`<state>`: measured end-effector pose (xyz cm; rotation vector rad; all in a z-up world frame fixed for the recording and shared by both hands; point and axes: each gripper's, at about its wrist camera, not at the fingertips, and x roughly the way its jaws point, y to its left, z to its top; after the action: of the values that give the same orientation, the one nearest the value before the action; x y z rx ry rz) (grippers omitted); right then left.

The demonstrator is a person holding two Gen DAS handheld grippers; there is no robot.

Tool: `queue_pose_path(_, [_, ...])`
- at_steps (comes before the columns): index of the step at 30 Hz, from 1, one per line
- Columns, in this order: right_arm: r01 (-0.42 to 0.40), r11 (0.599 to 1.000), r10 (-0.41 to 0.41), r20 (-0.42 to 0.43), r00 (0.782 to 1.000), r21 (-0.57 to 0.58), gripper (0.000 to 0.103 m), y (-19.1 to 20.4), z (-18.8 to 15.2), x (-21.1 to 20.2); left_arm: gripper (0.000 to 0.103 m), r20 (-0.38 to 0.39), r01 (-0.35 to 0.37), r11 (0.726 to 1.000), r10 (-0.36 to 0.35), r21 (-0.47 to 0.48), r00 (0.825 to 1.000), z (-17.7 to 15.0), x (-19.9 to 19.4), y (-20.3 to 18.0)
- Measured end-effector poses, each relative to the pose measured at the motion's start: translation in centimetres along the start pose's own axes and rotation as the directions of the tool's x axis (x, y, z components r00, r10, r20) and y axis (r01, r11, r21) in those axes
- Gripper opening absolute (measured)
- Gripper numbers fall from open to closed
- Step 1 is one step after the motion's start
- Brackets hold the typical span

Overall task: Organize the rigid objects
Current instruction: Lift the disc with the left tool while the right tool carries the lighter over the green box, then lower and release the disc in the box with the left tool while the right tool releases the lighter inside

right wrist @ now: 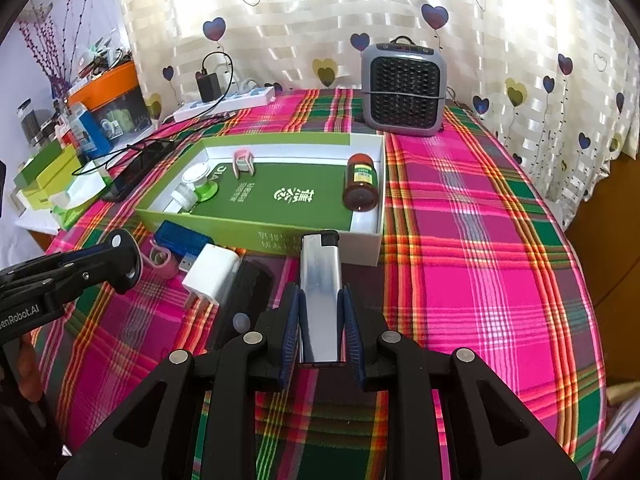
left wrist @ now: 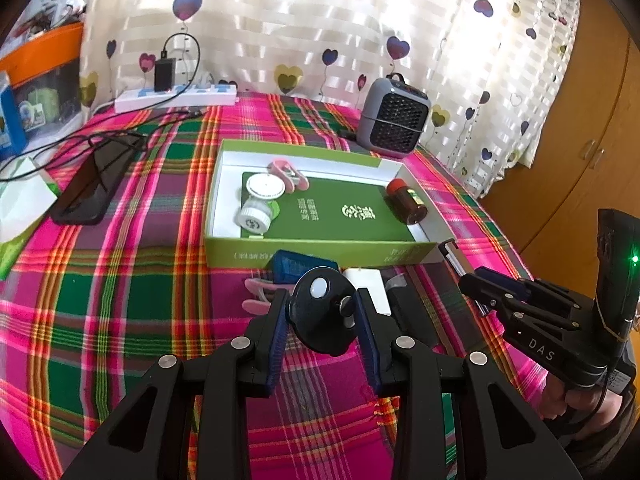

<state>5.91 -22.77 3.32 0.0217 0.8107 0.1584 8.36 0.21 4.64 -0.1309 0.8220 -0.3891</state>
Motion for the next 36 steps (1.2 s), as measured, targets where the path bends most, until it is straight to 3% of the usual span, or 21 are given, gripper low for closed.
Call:
queue_pose_path(16, [-0.027, 0.999, 0.028, 0.039, 0.999, -0.034, 0.024, 0.5, 4.7, 0.6, 0.031, 0.010, -0.005, 1.000, 0.005, 0.022, 1.000, 3.4, 1.7, -0.5])
queue_pose_path(36, [-0.041, 0.998, 0.038, -0.049, 0.998, -0.052, 0.024, 0.4, 9.6, 7.1, 0.031, -0.040, -0.001, 0.999, 0.003, 0.048, 0.999, 7.1, 7.0, -0.5])
